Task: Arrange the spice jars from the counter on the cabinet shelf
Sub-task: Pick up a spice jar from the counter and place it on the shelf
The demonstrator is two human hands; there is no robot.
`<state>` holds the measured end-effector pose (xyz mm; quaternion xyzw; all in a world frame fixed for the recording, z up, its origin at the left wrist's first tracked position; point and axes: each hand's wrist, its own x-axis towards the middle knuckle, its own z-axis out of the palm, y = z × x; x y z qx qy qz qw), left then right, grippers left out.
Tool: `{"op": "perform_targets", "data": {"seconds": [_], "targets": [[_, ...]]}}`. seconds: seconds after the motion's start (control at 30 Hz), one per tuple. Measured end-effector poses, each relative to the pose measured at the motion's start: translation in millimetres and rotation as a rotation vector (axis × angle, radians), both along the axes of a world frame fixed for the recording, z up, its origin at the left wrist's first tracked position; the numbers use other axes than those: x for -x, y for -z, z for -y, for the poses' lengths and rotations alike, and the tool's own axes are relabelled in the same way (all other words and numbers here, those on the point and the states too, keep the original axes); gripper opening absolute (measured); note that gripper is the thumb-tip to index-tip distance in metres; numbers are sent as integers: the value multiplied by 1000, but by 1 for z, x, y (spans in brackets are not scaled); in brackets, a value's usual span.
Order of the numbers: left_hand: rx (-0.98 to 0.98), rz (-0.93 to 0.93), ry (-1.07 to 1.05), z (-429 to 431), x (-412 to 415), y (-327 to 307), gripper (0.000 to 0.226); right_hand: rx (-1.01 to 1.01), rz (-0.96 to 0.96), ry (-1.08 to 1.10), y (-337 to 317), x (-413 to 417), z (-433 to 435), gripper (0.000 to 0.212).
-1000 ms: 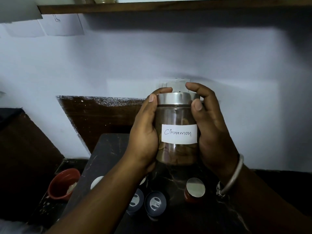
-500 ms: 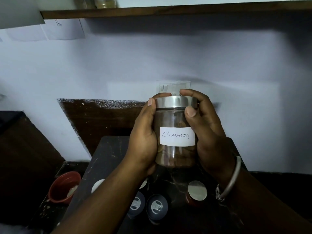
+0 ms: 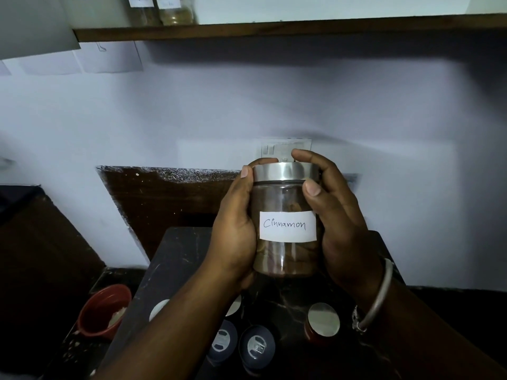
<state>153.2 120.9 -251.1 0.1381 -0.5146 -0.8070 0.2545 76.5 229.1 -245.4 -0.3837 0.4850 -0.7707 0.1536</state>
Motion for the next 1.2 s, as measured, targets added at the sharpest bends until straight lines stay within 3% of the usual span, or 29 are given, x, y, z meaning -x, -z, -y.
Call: {"op": "perform_targets", "data": {"seconds": [0.2,0.37,0.63,0.8,0.93,1.07,1.2], "targets": [[43,-13,-32,10,5,-2,68,-51,-41,-10,-8,7,2,42],[130,-68,-85,30,11,-17,50,-195,-224,47,-37,26,1,54],[223,-163,-129,64,34,-81,64,-388,-754,230,-104,31,19,66],[337,-215,-188,99,59,-143,50,-286,-880,296,-168,55,57,50],[586,-263,-358,154,83,-200,39,-299,-938,396,-224,83,94,49],[890,-68,-681,225,117,-230,34,-308,-1009,552,-265,120,140,53],[1120,389,-727,279,144,-218,22,-547,-1033,595,-273,162,201,56]]}}
